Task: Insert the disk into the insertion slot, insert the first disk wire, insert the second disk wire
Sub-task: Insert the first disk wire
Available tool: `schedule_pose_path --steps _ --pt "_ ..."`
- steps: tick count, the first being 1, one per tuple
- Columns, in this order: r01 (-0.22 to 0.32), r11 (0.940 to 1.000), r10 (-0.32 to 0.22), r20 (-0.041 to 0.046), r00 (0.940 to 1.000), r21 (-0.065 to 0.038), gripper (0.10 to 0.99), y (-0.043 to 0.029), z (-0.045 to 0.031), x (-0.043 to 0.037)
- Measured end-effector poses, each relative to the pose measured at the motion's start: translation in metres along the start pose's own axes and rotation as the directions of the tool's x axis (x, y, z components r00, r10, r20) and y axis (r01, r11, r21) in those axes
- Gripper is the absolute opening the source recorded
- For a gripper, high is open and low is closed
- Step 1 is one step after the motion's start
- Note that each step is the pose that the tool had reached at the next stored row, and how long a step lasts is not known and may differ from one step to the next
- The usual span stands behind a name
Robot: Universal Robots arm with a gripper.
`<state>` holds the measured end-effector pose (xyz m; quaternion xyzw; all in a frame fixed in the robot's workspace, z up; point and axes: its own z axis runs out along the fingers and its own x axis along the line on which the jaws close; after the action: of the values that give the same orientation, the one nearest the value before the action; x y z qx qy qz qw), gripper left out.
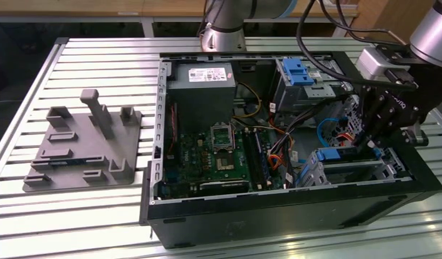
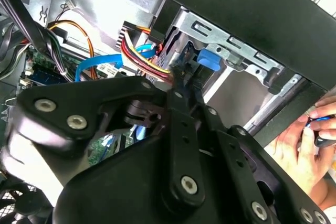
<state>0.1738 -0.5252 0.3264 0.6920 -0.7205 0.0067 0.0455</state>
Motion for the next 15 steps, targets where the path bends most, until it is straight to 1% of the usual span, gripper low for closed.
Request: schedule_pose_path --steps 1,3,4,5,10,15 --pt "0.0 1.0 0.0 0.0 1.0 0.0 0.169 0.0 0.0 0.0" --pt "0.0 1.0 0.0 -0.0008 1.0 0.0 0.294 0.0 -0.001 0.0001" --pt "0.0 1.0 0.0 -0.0008 1.0 0.0 0.294 0.0001 -0.0022 0.0002" --pt "0.0 1.0 0.0 -0.0006 1.0 0.0 0.357 0.0002 -0.0042 0.0003" --pt "-0.002 1.0 0.002 -0.0005 1.0 0.003 0.357 0.0011 -0.0209 0.0002" --pt "-0.01 0.9999 0.01 0.0002 1.0 0.007 0.357 0.0024 -0.0416 -0.0014"
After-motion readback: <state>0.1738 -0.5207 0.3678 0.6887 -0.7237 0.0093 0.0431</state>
